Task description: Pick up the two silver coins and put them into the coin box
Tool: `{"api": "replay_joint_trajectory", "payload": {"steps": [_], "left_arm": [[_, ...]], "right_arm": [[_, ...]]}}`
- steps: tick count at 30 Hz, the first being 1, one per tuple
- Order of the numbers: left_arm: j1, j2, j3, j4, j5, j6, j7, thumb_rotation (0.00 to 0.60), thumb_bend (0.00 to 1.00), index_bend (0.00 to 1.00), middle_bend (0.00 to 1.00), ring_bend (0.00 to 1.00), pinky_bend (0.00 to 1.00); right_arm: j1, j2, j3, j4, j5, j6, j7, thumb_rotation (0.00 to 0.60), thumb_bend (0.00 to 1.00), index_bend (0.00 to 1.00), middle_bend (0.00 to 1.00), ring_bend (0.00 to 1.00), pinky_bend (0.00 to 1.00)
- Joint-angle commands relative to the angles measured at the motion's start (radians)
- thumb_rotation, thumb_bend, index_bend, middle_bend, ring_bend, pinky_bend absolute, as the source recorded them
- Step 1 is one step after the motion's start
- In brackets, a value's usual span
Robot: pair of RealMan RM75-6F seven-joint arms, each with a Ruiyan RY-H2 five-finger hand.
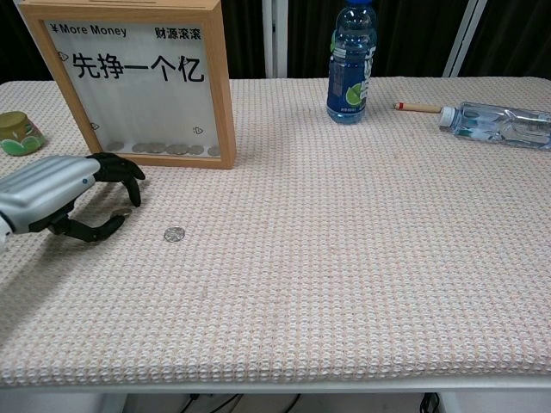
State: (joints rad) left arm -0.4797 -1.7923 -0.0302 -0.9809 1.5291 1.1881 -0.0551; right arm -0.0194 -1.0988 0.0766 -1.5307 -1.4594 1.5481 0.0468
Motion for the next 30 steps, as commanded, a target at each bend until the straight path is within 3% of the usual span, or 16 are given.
{"api": "replay_joint_trajectory", "payload": {"steps": [1, 12, 30], "left_arm": [[-0.002, -0.01, -0.001, 0.018, 0.006, 0.01, -0.011, 0.6, 0.27, 0.4, 0.19, 0.1, 0.23], [-0.003, -0.039, -0.008, 0.067, 0.008, 0.038, -0.001, 0.6, 0.29, 0.51, 0.21, 0.11, 0.23], [-0.007, -0.046, -0.017, 0.085, 0.0, 0.049, 0.001, 0.6, 0.41, 0.55, 0.22, 0.1, 0.23]], "right_arm": [[0.0, 0.001, 0.001, 0.0, 0.001, -0.001, 0.001, 0.6, 0.3, 0.0, 0.0, 0.0, 0.0], [0.002, 0.001, 0.001, 0.002, 0.007, -0.011, 0.003, 0.6, 0.3, 0.0, 0.0, 0.0, 0.0], [0.001, 0.004, 0.002, -0.001, 0.009, -0.014, 0.002, 0.6, 0.3, 0.0, 0.0, 0.0, 0.0]]}}
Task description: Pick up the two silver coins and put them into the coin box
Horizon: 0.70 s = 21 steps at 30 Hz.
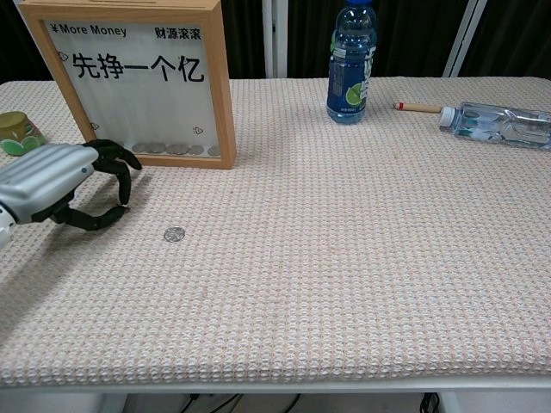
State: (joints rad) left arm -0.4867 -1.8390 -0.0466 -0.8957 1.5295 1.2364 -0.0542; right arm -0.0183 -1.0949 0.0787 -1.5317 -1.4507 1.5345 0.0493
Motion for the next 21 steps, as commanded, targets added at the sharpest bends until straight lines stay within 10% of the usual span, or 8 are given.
{"api": "replay_joint_trajectory", "payload": {"steps": [1, 21], "left_arm": [[-0.001, 0.001, -0.001, -0.001, 0.0, 0.002, 0.0, 0.6, 0.41, 0.55, 0.22, 0.1, 0.23], [0.049, 0.163, 0.02, -0.275, 0.027, 0.095, 0.058, 0.6, 0.45, 0.6, 0.24, 0.1, 0.24]], "right_arm": [[0.0, 0.0, 0.0, 0.0, 0.0, -0.001, 0.0, 0.6, 0.3, 0.0, 0.0, 0.0, 0.0], [0.006, 0.013, 0.01, -0.01, -0.002, 0.002, 0.008, 0.6, 0.3, 0.0, 0.0, 0.0, 0.0]]}}
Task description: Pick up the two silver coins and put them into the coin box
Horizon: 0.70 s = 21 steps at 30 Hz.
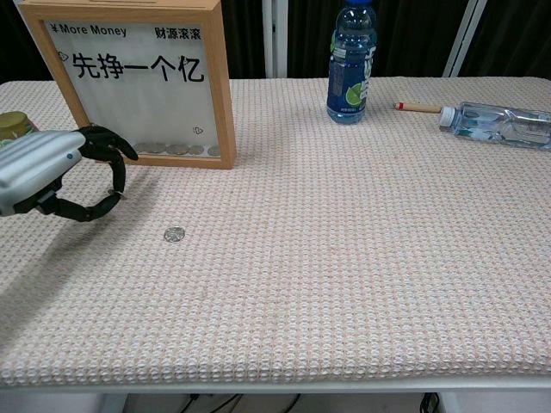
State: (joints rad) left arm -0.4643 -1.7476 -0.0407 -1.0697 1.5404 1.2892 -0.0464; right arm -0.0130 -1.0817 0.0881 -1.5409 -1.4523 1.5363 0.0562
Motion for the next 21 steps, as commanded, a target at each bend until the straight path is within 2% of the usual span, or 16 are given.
{"api": "replay_joint_trajectory", "payload": {"steps": [1, 5, 9, 12, 16, 21], "left_arm": [[0.036, 0.1, 0.019, -0.144, 0.02, 0.054, 0.07, 0.6, 0.45, 0.6, 0.24, 0.1, 0.24], [0.068, 0.195, 0.031, -0.284, 0.035, 0.102, 0.128, 0.6, 0.44, 0.6, 0.25, 0.1, 0.24], [0.087, 0.292, 0.023, -0.404, 0.044, 0.141, 0.181, 0.6, 0.44, 0.61, 0.25, 0.1, 0.23], [0.087, 0.365, -0.008, -0.476, 0.037, 0.156, 0.211, 0.6, 0.44, 0.61, 0.26, 0.1, 0.23], [0.068, 0.47, -0.077, -0.574, 0.004, 0.155, 0.223, 0.6, 0.44, 0.61, 0.26, 0.1, 0.23], [0.018, 0.579, -0.161, -0.657, -0.066, 0.087, 0.22, 0.6, 0.44, 0.62, 0.26, 0.1, 0.23]], "right_arm": [[0.001, 0.0, 0.001, -0.002, -0.001, 0.0, 0.001, 0.6, 0.3, 0.0, 0.0, 0.0, 0.0], [0.004, -0.002, 0.001, -0.003, -0.002, -0.002, -0.002, 0.6, 0.3, 0.0, 0.0, 0.0, 0.0], [0.007, -0.005, 0.001, -0.007, -0.01, 0.002, -0.008, 0.6, 0.3, 0.0, 0.0, 0.0, 0.0], [0.008, -0.004, -0.001, -0.013, -0.017, 0.004, -0.016, 0.6, 0.3, 0.0, 0.0, 0.0, 0.0], [0.008, -0.001, 0.001, -0.022, -0.019, 0.009, -0.022, 0.6, 0.3, 0.0, 0.0, 0.0, 0.0], [0.01, 0.001, 0.004, -0.025, -0.011, 0.006, -0.029, 0.6, 0.3, 0.0, 0.0, 0.0, 0.0]]}}
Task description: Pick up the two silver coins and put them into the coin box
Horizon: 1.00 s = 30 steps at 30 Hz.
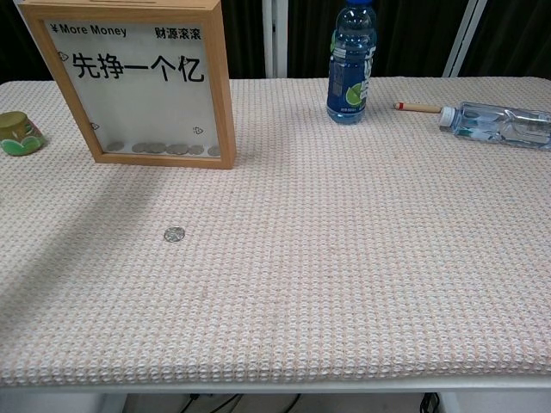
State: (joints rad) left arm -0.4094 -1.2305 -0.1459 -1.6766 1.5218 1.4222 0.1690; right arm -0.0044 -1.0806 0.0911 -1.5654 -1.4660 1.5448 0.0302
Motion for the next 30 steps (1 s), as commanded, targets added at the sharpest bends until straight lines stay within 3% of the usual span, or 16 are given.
{"api": "replay_joint_trajectory", "payload": {"steps": [1, 7, 15, 22, 30], "left_arm": [[-0.056, 0.082, -0.079, -0.063, -0.068, -0.071, 0.001, 0.6, 0.44, 0.62, 0.26, 0.1, 0.23], [-0.166, 0.138, -0.172, -0.111, -0.196, -0.235, -0.038, 0.6, 0.44, 0.62, 0.26, 0.1, 0.23], [-0.313, 0.121, -0.236, -0.077, -0.339, -0.407, -0.001, 0.6, 0.44, 0.62, 0.26, 0.1, 0.23], [-0.414, 0.097, -0.24, -0.02, -0.488, -0.525, 0.069, 0.6, 0.44, 0.62, 0.26, 0.1, 0.23], [-0.467, 0.066, -0.217, 0.023, -0.573, -0.562, 0.101, 0.6, 0.44, 0.62, 0.26, 0.1, 0.23]], "right_arm": [[0.002, -0.001, 0.001, -0.001, 0.003, -0.004, -0.005, 0.6, 0.3, 0.0, 0.0, 0.0, 0.0], [0.006, -0.006, 0.0, -0.003, 0.009, -0.013, -0.016, 0.6, 0.3, 0.0, 0.0, 0.0, 0.0], [0.009, -0.006, 0.002, -0.005, 0.012, -0.015, -0.024, 0.6, 0.3, 0.0, 0.0, 0.0, 0.0], [0.012, -0.005, 0.004, -0.001, 0.021, -0.024, -0.013, 0.6, 0.3, 0.0, 0.0, 0.0, 0.0], [0.015, -0.001, 0.005, 0.007, 0.026, -0.033, 0.011, 0.6, 0.3, 0.0, 0.0, 0.0, 0.0]]}}
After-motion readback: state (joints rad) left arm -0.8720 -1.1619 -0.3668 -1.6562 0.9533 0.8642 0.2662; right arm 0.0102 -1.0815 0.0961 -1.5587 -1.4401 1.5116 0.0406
